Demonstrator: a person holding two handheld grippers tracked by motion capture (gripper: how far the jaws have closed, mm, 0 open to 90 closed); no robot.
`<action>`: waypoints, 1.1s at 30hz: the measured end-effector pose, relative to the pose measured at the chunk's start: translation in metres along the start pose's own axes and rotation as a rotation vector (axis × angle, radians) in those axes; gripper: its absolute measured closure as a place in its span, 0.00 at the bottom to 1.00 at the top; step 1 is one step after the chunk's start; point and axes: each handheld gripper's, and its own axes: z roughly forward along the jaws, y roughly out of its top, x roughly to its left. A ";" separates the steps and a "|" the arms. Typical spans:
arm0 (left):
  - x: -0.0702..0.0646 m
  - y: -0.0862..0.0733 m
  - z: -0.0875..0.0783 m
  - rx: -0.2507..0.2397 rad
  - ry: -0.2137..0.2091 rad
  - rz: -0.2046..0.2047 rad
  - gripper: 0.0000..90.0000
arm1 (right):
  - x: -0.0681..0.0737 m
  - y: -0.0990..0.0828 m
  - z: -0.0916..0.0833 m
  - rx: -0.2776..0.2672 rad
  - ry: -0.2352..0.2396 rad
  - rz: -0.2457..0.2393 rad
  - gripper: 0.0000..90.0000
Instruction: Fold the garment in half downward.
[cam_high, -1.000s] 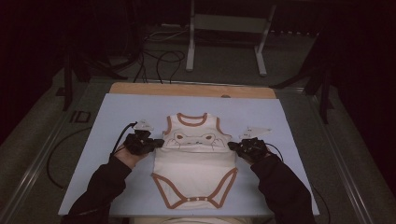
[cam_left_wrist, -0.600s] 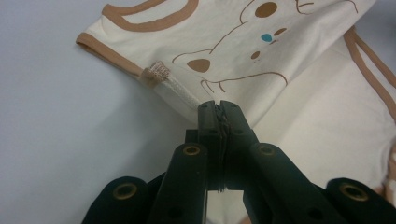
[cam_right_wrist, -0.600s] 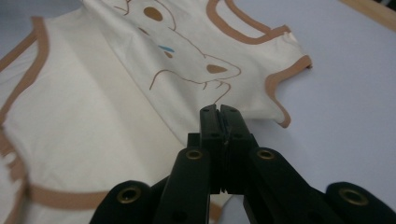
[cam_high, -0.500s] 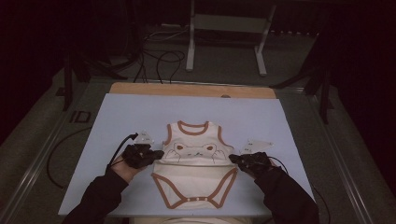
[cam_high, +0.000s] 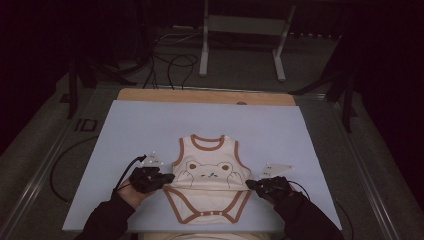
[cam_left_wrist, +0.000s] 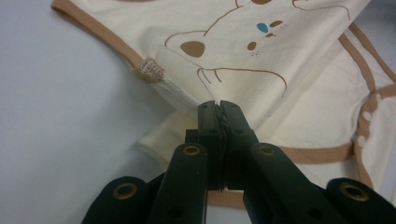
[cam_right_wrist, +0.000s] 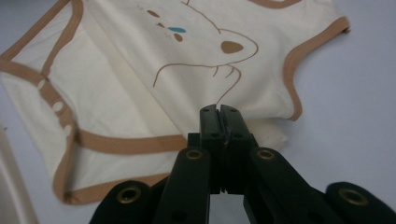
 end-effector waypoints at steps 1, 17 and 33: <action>-0.001 -0.001 0.000 -0.002 -0.002 -0.003 0.99 | 0.001 -0.002 0.000 0.002 0.000 -0.006 1.00; -0.015 -0.022 0.000 0.019 -0.023 -0.011 0.99 | 0.014 -0.017 0.002 0.039 0.021 0.007 1.00; -0.014 -0.037 0.010 0.054 -0.030 -0.030 0.98 | 0.014 -0.029 0.011 0.091 0.017 0.006 0.99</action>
